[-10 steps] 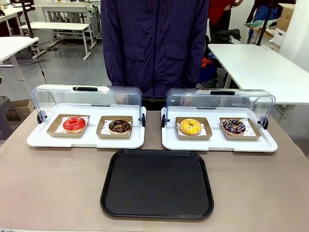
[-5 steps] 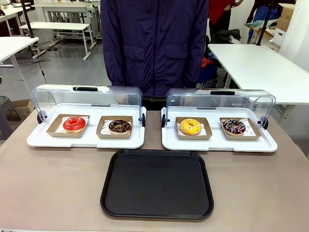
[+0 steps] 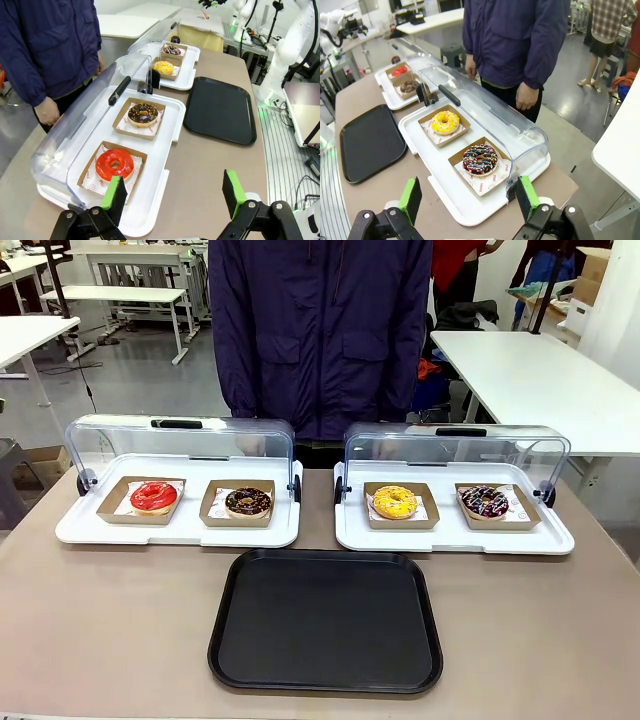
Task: Move the first donut from the left to the tray.
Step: Pick up the Paper togo box containing the Donut indicated by the person and place it on the Handle tray.
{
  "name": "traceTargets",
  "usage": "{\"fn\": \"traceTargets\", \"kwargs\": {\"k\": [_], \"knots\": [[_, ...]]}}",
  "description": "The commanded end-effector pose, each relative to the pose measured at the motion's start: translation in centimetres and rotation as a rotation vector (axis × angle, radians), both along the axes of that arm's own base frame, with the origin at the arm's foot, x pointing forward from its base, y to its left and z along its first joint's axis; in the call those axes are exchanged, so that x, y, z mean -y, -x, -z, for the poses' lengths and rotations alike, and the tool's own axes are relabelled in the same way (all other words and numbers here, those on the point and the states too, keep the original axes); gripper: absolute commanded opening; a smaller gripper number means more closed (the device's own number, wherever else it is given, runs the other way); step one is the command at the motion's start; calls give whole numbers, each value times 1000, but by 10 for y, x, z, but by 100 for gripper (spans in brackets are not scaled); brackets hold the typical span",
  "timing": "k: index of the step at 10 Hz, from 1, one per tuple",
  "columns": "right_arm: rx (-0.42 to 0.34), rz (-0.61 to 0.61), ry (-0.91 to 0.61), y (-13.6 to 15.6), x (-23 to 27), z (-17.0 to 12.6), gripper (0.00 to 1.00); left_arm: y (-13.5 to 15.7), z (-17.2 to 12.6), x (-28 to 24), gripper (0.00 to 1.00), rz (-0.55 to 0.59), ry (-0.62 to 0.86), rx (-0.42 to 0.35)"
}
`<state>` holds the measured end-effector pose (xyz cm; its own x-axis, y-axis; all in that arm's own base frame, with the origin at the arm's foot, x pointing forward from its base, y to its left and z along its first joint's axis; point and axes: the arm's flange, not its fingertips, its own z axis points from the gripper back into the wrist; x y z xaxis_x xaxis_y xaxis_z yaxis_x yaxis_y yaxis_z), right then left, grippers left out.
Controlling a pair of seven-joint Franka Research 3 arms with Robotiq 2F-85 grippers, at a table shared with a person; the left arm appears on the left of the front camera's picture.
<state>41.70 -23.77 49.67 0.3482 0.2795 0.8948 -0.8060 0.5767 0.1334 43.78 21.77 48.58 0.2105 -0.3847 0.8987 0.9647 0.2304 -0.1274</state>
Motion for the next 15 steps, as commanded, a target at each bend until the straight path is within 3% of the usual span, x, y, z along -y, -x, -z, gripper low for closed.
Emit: {"fn": "traceTargets", "kwargs": {"k": [1, 15], "knots": [[13, -5, -5, 1, -2, -3, 100, 3, -3, 1, 100, 8, 0, 2], [13, -5, -5, 1, -2, -3, 100, 3, -3, 1, 100, 8, 0, 2]]}}
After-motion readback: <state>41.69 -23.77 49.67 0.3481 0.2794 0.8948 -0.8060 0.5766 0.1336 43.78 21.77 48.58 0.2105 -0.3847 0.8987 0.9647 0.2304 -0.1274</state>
